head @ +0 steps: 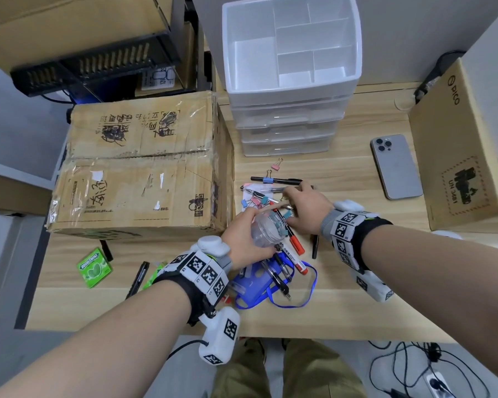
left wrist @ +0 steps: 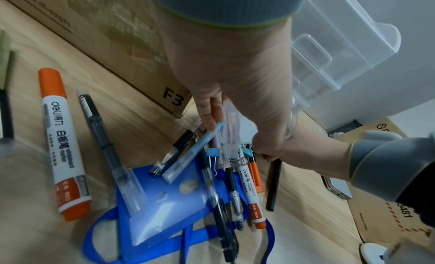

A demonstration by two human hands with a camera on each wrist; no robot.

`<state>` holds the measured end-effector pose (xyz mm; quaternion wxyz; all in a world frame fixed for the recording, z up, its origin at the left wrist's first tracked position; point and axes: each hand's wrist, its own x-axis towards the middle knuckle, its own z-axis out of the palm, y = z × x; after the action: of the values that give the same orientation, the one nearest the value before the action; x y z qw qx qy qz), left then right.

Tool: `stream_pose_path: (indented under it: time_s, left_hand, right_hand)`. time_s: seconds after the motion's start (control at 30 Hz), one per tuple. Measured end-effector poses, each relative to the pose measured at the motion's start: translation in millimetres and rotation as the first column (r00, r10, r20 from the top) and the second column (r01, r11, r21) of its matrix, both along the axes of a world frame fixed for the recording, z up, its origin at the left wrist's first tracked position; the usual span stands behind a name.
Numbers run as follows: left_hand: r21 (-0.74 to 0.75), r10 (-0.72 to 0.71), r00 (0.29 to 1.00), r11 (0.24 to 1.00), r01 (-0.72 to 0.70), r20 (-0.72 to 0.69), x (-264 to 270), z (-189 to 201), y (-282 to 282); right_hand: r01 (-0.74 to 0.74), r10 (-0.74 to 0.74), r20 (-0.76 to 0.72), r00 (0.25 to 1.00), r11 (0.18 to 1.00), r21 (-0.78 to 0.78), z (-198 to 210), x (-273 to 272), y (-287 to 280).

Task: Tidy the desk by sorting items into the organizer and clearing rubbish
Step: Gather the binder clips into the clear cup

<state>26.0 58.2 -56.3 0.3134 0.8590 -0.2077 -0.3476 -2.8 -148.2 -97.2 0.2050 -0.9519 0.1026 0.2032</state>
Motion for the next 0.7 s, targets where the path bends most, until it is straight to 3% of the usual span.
stream_pose_path:
  time_s: [0.13, 0.37, 0.7]
  left_hand:
    - [0.006, -0.019, 1.0, 1.0, 0.019, 0.002, 0, 0, -1]
    - [-0.003, -0.01, 1.0, 1.0, 0.01, -0.013, 2, 4, -3]
    - [0.009, -0.007, 1.0, 1.0, 0.007, -0.004, 2, 2, -3]
  right_hand:
    - [-0.054, 0.053, -0.02, 0.998, 0.998, -0.022, 0, 4, 0]
    - [0.039, -0.039, -0.036, 0.999, 0.999, -0.001, 0, 1, -5]
    - [-0.004, 0.004, -0.013, 1.0, 1.0, 0.014, -4, 1, -10]
